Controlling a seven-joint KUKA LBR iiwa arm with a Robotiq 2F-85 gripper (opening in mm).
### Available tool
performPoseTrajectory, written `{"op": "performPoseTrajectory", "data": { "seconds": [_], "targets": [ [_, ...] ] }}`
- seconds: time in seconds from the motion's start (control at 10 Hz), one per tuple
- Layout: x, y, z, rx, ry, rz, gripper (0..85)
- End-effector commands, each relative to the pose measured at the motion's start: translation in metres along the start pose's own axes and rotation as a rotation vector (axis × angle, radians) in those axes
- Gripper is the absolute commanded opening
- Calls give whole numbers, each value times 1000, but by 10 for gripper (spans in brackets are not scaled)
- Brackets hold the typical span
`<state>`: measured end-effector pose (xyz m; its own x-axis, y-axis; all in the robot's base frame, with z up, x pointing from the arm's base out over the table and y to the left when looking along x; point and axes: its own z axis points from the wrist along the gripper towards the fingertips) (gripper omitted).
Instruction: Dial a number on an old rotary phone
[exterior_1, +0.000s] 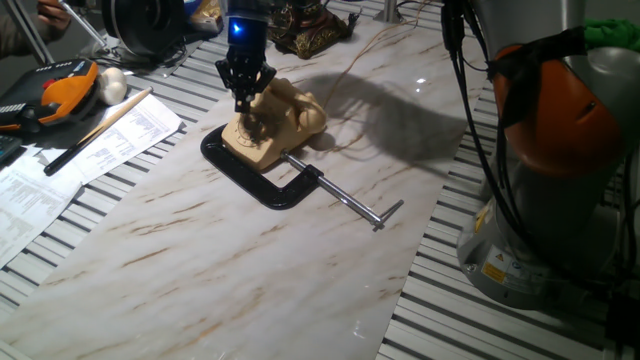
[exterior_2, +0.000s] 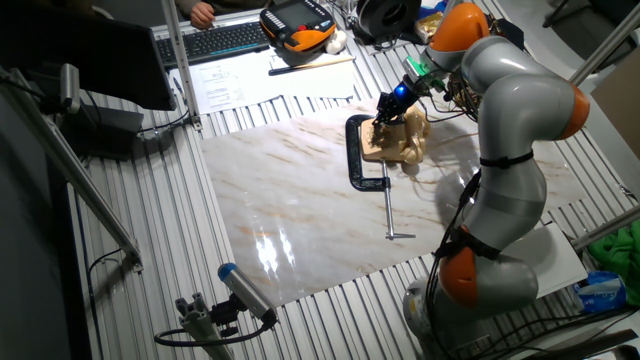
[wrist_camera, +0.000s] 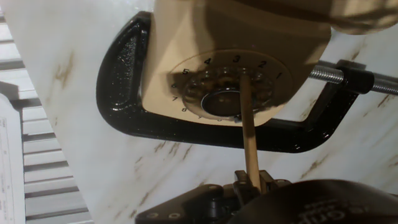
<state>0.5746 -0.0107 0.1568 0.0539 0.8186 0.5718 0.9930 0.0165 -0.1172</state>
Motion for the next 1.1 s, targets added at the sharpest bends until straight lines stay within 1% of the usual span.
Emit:
{"op": "performPoseTrajectory", "data": {
  "seconds": [0.0, 0.2, 0.3, 0.5, 0.7, 0.9, 1.0],
  "targets": [
    [1, -1, 1, -3, 0, 1, 0],
    [1, -1, 1, 7, 20, -2, 0],
    [2, -1, 1, 4, 37, -6, 0],
    [4, -3, 3, -12, 57, -7, 0],
    [4, -3, 3, -12, 60, -9, 0],
    [4, -2, 3, -9, 56, -13, 0],
    [3, -1, 3, -14, 57, -16, 0]
  ]
}}
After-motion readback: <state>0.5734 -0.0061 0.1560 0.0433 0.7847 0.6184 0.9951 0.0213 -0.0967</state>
